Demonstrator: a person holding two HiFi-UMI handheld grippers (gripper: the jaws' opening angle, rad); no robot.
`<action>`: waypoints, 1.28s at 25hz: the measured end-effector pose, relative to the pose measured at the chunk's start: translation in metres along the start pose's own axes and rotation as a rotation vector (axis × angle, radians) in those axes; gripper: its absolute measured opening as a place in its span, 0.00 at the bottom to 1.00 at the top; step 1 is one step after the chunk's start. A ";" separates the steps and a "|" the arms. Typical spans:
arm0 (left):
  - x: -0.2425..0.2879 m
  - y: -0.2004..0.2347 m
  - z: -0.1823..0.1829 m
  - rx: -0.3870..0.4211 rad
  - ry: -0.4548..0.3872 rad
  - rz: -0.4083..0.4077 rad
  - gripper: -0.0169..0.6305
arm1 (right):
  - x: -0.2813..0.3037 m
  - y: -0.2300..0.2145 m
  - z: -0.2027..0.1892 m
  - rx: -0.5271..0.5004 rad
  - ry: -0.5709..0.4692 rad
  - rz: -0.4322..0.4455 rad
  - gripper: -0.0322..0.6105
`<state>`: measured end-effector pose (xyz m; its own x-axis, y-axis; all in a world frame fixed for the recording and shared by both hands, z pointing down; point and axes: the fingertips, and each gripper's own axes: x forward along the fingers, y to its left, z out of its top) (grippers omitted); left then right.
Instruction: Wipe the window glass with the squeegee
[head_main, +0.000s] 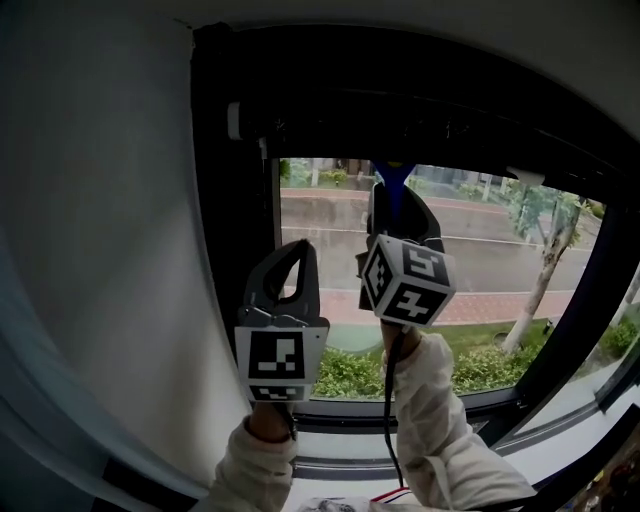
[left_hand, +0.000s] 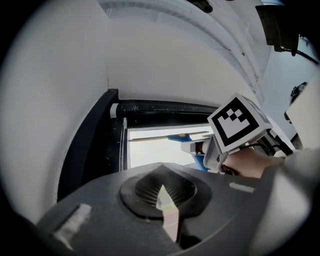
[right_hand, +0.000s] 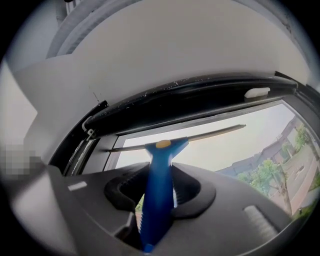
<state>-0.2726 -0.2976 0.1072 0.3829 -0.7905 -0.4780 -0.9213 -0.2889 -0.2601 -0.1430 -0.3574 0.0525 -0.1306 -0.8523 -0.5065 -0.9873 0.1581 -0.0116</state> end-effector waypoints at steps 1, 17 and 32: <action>0.000 -0.001 -0.003 -0.003 0.006 -0.001 0.03 | -0.001 0.000 -0.003 -0.007 0.003 0.002 0.27; -0.024 -0.020 -0.060 -0.039 0.121 -0.013 0.03 | -0.037 0.001 -0.058 -0.027 0.080 0.002 0.27; -0.048 -0.035 -0.103 -0.118 0.179 -0.003 0.03 | -0.075 -0.001 -0.114 -0.032 0.161 0.003 0.27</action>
<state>-0.2658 -0.3053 0.2260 0.3771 -0.8697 -0.3185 -0.9258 -0.3442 -0.1561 -0.1421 -0.3509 0.1885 -0.1438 -0.9210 -0.3620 -0.9889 0.1472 0.0185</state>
